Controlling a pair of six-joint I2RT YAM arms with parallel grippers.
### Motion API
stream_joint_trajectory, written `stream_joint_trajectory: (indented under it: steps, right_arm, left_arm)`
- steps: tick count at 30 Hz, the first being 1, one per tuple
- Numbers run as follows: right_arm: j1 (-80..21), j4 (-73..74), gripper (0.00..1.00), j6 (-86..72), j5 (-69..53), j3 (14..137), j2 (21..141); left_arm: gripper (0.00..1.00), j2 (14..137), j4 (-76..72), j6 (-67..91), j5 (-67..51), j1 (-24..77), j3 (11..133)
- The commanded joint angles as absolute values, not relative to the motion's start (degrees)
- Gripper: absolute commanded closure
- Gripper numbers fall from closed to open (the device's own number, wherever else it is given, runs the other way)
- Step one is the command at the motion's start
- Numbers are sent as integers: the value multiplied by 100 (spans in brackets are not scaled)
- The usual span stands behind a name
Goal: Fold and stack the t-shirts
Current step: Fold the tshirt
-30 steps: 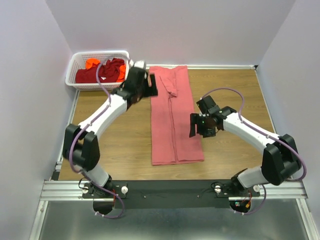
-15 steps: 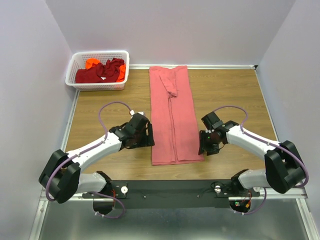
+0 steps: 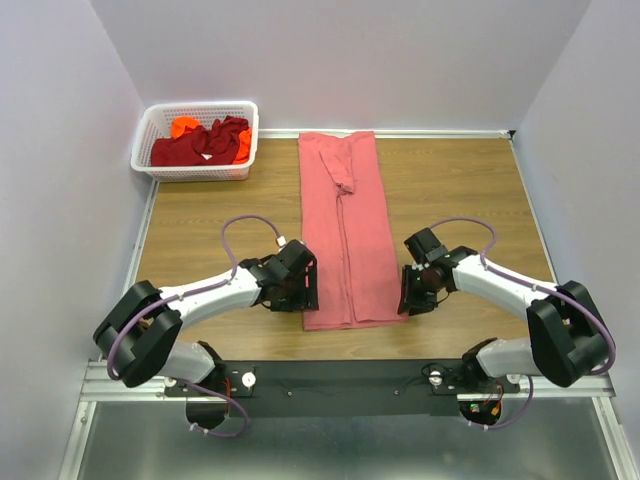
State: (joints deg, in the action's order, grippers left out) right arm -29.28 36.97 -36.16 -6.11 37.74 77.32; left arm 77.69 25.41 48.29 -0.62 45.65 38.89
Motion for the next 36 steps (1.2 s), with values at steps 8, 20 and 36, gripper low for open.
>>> stream_joint_trajectory:
  steps: [8,20,36]
  right_arm:
    - [-2909,3489,99,-3726,-729,3533,7866]
    - [-2909,3481,99,-3674,-738,3577,7919]
    - [-2918,3480,99,-3586,-817,3612,7998]
  left_arm:
    - [26,8165,2636,4834,-105,4834,4245]
    - [51,8217,3217,4931,97,5045,4526]
    - [55,8859,3524,5221,360,5423,4588]
